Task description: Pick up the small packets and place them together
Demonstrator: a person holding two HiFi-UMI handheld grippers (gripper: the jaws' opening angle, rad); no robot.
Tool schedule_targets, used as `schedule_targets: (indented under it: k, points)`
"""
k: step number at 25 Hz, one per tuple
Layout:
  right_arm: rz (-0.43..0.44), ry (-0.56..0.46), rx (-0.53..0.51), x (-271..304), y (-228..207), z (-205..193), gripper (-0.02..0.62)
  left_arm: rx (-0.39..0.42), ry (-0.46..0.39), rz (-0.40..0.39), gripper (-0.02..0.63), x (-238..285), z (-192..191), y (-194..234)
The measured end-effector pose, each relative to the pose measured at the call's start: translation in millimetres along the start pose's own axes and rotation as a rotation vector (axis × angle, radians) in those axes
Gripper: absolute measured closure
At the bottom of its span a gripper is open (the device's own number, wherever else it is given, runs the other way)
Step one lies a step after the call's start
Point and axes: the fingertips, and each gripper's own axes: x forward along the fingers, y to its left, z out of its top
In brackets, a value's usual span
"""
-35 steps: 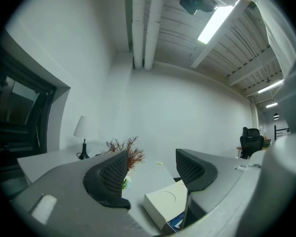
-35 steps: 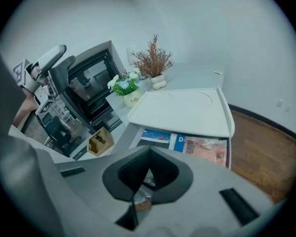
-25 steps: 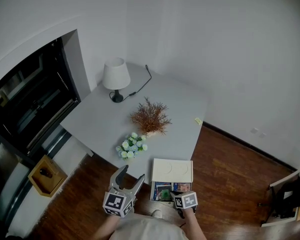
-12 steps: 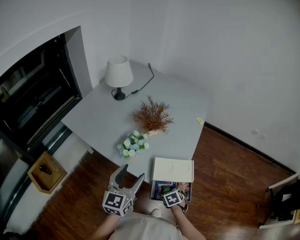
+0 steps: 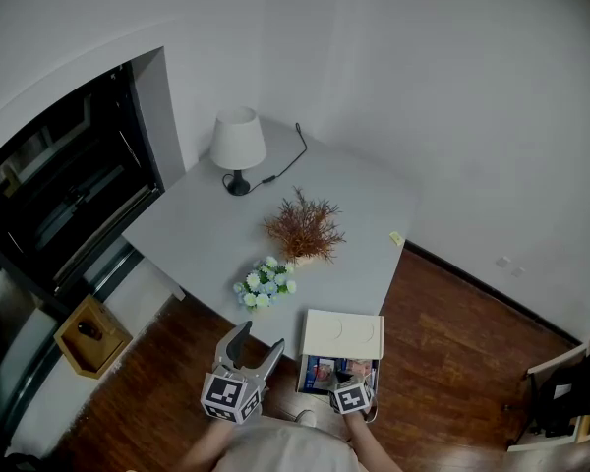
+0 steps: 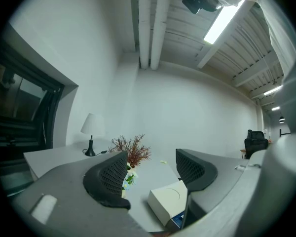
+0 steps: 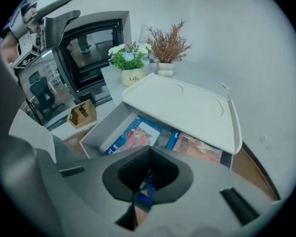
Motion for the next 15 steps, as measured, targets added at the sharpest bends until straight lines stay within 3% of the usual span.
schedule_targets:
  k: [15]
  points:
    - [0.046,-0.245,0.133,-73,1,43,0.592,-0.007,0.005,-0.024,0.301,8,-1,-4]
